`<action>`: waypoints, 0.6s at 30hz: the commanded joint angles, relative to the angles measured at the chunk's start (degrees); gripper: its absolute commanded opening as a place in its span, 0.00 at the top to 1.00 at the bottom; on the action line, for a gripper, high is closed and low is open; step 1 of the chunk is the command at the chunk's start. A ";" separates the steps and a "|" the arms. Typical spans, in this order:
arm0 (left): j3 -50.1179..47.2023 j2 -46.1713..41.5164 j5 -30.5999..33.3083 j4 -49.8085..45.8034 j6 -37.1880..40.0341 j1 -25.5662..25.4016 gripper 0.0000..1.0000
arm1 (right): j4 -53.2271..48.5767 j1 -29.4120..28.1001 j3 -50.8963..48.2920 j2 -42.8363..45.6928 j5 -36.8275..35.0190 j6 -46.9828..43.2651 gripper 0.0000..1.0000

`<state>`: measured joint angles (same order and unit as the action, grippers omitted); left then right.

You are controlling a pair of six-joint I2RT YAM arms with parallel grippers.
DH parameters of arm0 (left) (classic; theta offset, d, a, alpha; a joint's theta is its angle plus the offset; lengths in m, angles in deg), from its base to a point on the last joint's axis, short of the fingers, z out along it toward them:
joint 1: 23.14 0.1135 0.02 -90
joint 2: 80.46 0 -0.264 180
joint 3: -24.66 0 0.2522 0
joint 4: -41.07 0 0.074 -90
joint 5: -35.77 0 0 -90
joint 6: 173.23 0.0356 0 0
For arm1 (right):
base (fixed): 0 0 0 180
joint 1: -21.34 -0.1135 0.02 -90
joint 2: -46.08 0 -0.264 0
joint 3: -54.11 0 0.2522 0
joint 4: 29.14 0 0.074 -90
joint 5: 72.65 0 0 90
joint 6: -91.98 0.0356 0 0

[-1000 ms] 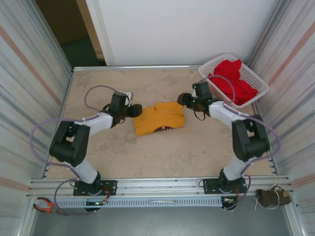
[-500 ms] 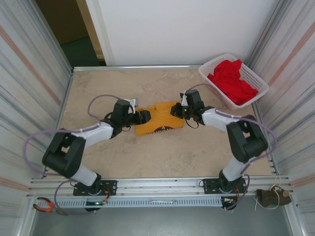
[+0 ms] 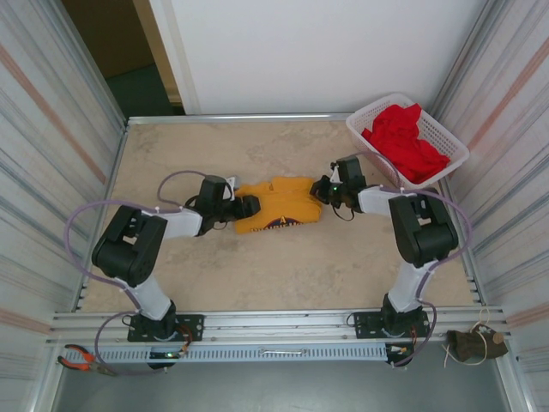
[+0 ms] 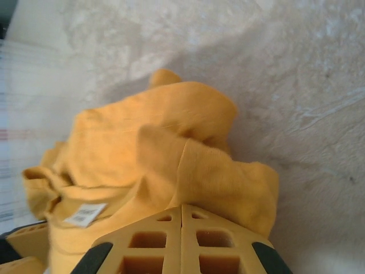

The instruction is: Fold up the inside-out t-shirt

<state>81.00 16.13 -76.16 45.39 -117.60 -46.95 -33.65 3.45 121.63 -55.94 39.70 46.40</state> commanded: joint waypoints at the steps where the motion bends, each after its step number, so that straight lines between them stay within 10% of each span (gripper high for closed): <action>1: 4.33 -5.65 -1.51 -5.49 0.88 -1.36 0.36 | -5.58 -2.75 1.38 9.26 -1.56 -2.60 0.96; 18: -0.50 2.29 -0.63 2.63 -3.10 -1.74 0.36 | 11.38 -8.75 -8.22 -2.32 0.49 3.87 0.98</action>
<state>82.10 16.59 -76.92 45.70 -119.96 -49.84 -26.54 -6.63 114.20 -57.10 39.04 48.11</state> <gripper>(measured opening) 0.642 0.050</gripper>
